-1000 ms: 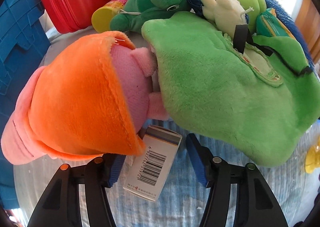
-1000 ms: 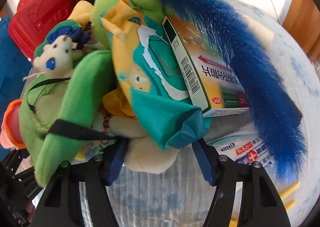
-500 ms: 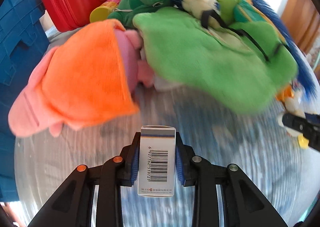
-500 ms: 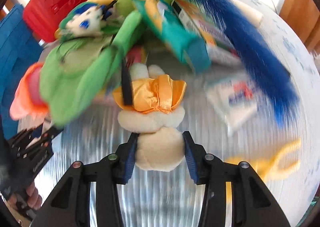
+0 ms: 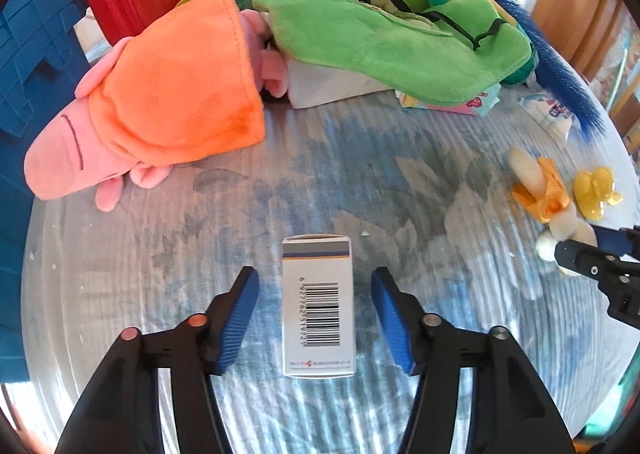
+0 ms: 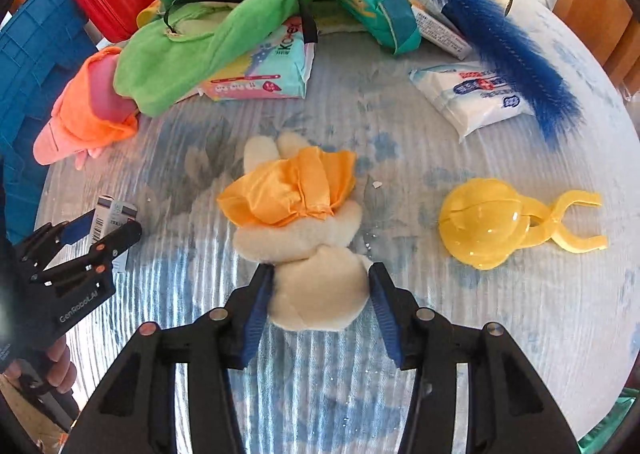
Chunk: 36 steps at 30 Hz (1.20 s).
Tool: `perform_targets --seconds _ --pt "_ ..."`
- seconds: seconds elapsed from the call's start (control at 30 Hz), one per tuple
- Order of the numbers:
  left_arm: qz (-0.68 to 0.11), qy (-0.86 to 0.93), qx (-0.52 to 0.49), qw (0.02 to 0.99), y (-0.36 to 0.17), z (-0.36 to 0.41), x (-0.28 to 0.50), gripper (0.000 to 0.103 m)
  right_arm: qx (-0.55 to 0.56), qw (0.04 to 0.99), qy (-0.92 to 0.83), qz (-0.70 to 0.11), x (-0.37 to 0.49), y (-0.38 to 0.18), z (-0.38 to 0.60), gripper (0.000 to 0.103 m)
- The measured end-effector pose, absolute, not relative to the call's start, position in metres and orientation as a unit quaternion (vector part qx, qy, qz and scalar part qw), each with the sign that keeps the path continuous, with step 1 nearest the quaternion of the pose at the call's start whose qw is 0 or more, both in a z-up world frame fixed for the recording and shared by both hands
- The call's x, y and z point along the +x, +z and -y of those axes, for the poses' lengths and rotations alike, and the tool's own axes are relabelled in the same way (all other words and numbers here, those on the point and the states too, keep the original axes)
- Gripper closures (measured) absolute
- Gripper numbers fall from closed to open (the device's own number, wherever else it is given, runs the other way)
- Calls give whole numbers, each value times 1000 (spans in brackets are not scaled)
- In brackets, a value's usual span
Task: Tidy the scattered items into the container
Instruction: 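Grasp the cream plush bunny with orange hat using the right tool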
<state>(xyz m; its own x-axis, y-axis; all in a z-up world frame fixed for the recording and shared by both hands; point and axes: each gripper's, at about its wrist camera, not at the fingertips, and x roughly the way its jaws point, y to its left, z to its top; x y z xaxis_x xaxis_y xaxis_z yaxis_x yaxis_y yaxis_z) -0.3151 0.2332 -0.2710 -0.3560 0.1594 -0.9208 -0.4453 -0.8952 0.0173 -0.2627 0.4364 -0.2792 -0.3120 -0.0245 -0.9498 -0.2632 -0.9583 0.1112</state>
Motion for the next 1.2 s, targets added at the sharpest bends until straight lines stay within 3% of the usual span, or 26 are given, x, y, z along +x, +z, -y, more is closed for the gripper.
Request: perform_targets --seconds 0.07,0.17,0.27,0.33,0.37,0.4,0.83,1.2 --pt "-136 812 -537 183 -273 -235 -318 44 -580 73 803 -119 -264 -279 -436 31" --pt "-136 814 -535 182 -274 -238 -320 47 -575 71 807 -113 -269 -280 -436 29" --pt "-134 812 -536 189 -272 -243 -320 74 -573 70 809 -110 -277 -283 -437 29" --pt "-143 813 -534 185 -271 -248 -317 74 -581 71 804 -108 -282 -290 -436 36" --pt "-145 813 -533 184 -271 -249 -316 74 -586 71 799 -110 -284 -295 -436 53" --pt "-146 812 -534 185 -270 -250 -313 74 -588 71 797 -114 -284 -297 -436 56" --pt "-134 850 -471 195 -205 -240 -276 74 -535 64 836 -102 -271 -248 -427 57" --pt "-99 904 -383 163 -118 -233 -271 74 -437 25 898 -53 -250 -138 -400 57"
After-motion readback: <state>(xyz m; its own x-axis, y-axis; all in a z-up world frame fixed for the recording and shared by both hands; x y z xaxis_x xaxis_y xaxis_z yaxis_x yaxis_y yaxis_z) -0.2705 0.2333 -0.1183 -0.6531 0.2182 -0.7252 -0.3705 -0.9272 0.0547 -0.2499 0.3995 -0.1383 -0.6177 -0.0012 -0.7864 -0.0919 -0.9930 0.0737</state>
